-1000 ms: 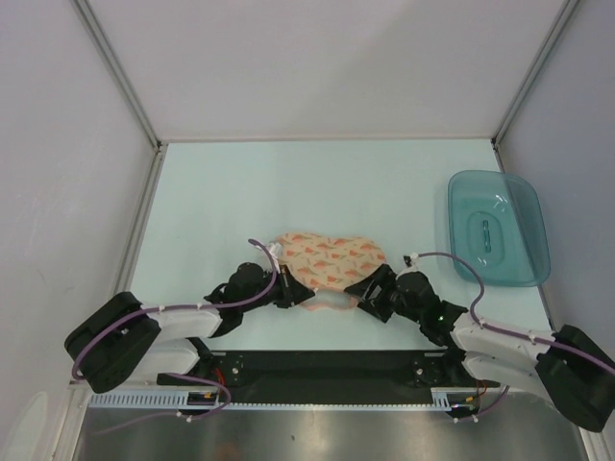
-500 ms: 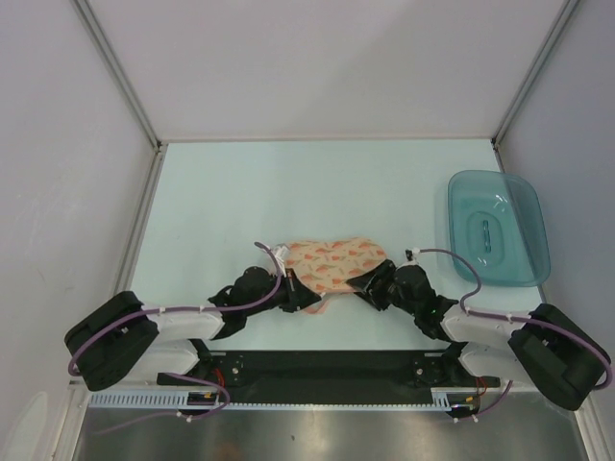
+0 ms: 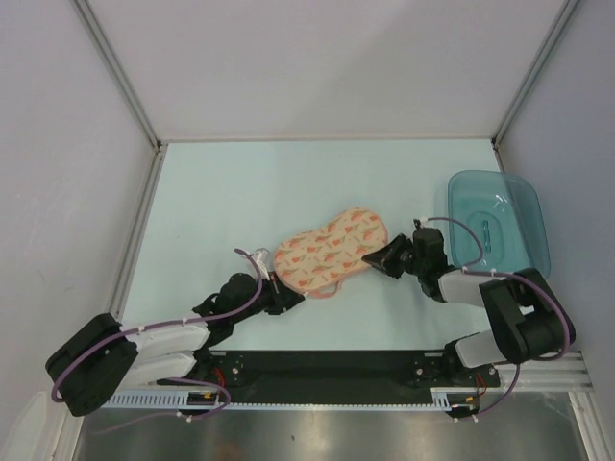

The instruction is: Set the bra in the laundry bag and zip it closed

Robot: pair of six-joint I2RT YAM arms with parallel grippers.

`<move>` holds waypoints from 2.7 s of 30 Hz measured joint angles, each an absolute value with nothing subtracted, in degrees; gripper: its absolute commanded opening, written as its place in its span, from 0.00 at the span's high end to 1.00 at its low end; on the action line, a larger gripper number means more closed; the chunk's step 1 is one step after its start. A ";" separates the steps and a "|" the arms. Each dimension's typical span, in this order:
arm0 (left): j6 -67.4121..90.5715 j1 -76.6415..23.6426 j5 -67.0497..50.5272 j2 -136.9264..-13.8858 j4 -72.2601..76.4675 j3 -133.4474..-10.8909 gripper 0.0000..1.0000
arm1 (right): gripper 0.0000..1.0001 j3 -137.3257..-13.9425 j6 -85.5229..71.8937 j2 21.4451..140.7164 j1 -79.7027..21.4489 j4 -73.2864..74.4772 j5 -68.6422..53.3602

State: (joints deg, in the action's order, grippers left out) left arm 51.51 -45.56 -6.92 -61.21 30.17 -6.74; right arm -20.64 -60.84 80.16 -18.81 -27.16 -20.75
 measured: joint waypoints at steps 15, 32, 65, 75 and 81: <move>51.00 -45.08 -7.18 -59.16 28.23 -6.76 1.00 | 0.00 -25.02 -56.95 74.65 -26.13 -16.97 -16.58; 51.00 -45.08 -8.16 -58.94 28.10 -6.98 1.00 | 0.42 -20.40 -69.49 75.94 -48.73 -25.23 -5.23; 47.68 -34.26 -4.54 -53.45 10.15 -10.96 1.00 | 1.00 -17.19 -71.50 87.31 -30.52 -50.41 -36.71; 45.06 -29.93 -7.11 -57.04 12.29 -12.58 1.00 | 1.00 -19.33 -58.81 81.89 -24.77 -35.88 -50.63; 41.91 -28.86 -9.93 -63.42 15.51 -15.18 1.00 | 1.00 -22.85 -48.84 83.96 -24.29 -26.72 -56.42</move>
